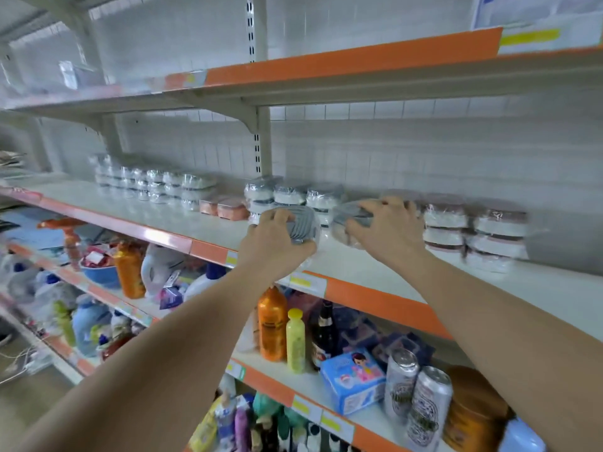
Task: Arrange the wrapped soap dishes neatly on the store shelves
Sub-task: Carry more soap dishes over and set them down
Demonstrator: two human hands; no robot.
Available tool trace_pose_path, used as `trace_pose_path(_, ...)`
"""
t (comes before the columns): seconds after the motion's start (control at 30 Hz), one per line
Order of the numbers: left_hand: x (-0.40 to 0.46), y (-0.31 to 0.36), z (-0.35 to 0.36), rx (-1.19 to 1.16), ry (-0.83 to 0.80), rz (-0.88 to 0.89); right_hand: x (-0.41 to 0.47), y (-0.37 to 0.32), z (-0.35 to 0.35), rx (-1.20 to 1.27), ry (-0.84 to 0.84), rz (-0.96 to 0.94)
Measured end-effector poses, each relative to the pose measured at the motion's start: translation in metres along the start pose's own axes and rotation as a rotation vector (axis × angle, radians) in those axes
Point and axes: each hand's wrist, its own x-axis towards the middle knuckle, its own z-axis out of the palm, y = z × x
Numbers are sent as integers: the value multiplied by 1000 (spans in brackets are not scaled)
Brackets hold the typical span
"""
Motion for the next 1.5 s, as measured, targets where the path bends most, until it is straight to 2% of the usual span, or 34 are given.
trace_pose_path(0.1,26,-12,6,-5,-15,37,28,1,12,9,38,21)
trace_pose_path(0.37,136,-38,37,41,-3,134,141,12,65,79,141,228)
trace_pose_path(0.63,224,-84,36,21,6,174,208,8,124,-421,162,248)
trace_pose_path(0.73,252,-102,25,25,22,174,219,7,144,-438,120,294)
trace_pose_path(0.8,269,-119,22,34,18,174,224,3,154,-483,24,341)
trace_pose_path(0.9,294,-143,23,29,-9,181,234,-4,147,-525,-145,476)
trace_pose_path(0.97,311,-156,26,23,-35,185,239,-17,137,-495,-161,542)
trace_pose_path(1.1,344,-171,38,-22,-63,206,250,-67,149,-487,31,336)
trace_pose_path(1.27,381,-174,54,32,-128,291,255,-122,183,-294,50,255)
trace_pose_path(1.5,405,-174,67,17,-201,364,261,-136,198,-165,56,274)
